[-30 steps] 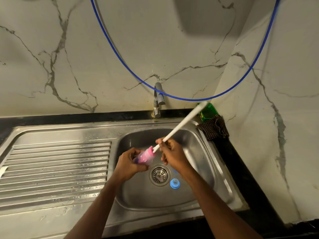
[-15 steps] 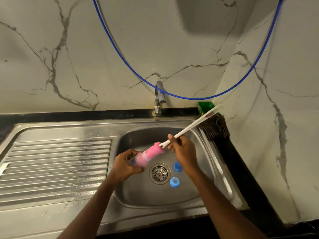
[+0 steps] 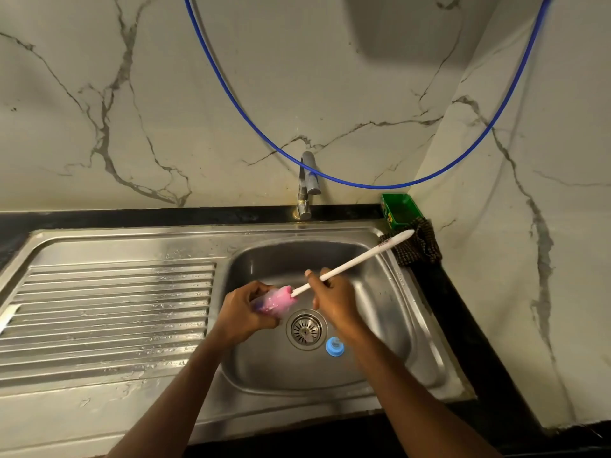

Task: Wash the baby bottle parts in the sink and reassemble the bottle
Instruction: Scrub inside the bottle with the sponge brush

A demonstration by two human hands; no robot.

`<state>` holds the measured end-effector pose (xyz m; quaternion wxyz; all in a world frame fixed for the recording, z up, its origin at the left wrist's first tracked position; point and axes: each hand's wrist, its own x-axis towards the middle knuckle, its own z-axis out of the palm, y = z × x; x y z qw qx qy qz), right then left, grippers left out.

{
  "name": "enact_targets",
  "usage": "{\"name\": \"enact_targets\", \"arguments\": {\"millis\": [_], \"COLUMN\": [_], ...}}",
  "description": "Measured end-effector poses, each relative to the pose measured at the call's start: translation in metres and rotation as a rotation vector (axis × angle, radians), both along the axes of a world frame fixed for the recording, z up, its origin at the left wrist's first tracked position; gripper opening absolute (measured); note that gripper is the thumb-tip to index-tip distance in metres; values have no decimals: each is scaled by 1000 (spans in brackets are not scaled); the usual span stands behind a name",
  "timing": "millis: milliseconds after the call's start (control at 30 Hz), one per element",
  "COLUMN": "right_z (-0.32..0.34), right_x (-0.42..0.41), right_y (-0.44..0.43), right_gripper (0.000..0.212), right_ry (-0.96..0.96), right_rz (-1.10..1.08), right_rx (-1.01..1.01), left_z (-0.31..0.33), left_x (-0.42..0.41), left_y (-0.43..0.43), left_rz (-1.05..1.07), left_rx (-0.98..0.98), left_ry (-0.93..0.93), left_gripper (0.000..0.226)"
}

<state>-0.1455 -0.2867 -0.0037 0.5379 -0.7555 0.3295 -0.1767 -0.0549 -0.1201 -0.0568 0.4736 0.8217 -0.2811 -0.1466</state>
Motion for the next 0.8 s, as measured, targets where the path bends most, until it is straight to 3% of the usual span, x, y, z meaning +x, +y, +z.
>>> {"name": "enact_targets", "arguments": {"millis": [167,267,333,467,600,700,800], "right_z": [6,2,11,15,9,18,10], "right_x": [1,3,2,-3,1,0,1], "right_y": [1,9,-10,3,5,-6,12], "right_gripper": [43,38,45,43,48,50,52], "right_ry": [-120,44,127,4,163,49,119], "right_rz": [-215,-57,-36,-228,-136,-283,-176], "right_rx": [-120,15,-52,-117,-61,-100,-72], "left_z": [-1,3,-4,-1,0,-5,3], "left_x": [-2,-4,-3,-4,-3,0,-4], "left_y": [0,-8,0,-4,-7,0,-10], "left_rz": [23,2,13,26,6,24,-19], "left_rx": [-1,-28,-20,-29,-30,-15,-7], "left_ry": [-13,-3,21,17,28,45,37], "left_gripper": [56,54,54,56,57,57,58]}}
